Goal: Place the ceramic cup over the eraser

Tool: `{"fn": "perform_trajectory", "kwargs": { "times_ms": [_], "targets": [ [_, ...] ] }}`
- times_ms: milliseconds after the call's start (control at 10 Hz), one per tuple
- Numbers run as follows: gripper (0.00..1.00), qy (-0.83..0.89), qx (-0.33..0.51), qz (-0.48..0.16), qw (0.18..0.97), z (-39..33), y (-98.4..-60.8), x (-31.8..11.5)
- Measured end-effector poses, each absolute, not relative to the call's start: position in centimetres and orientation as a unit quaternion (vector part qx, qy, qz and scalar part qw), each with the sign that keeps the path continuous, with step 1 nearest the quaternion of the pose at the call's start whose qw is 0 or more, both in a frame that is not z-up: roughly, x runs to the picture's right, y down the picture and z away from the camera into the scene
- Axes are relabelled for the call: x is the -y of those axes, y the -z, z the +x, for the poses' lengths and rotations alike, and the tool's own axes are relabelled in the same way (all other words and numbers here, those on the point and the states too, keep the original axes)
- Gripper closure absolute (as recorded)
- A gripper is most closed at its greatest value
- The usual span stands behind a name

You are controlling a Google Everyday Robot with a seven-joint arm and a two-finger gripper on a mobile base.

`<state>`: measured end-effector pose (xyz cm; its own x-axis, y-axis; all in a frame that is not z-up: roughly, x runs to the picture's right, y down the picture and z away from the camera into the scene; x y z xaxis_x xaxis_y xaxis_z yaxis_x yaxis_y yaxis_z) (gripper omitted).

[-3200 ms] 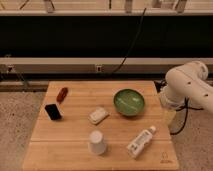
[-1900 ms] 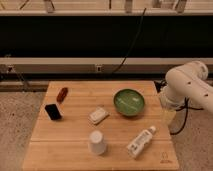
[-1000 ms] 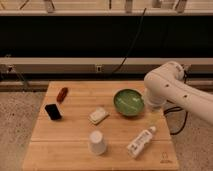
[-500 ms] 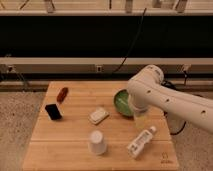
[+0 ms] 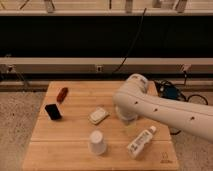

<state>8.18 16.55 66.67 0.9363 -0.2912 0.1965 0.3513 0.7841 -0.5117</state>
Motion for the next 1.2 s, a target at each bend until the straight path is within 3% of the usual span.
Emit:
{"fn": "perform_trajectory", "kwargs": {
  "times_ms": [1200],
  "targets": [
    [0.20, 0.258, 0.114, -0.296, 0.913, 0.7, -67.8, -23.4]
  ]
}}
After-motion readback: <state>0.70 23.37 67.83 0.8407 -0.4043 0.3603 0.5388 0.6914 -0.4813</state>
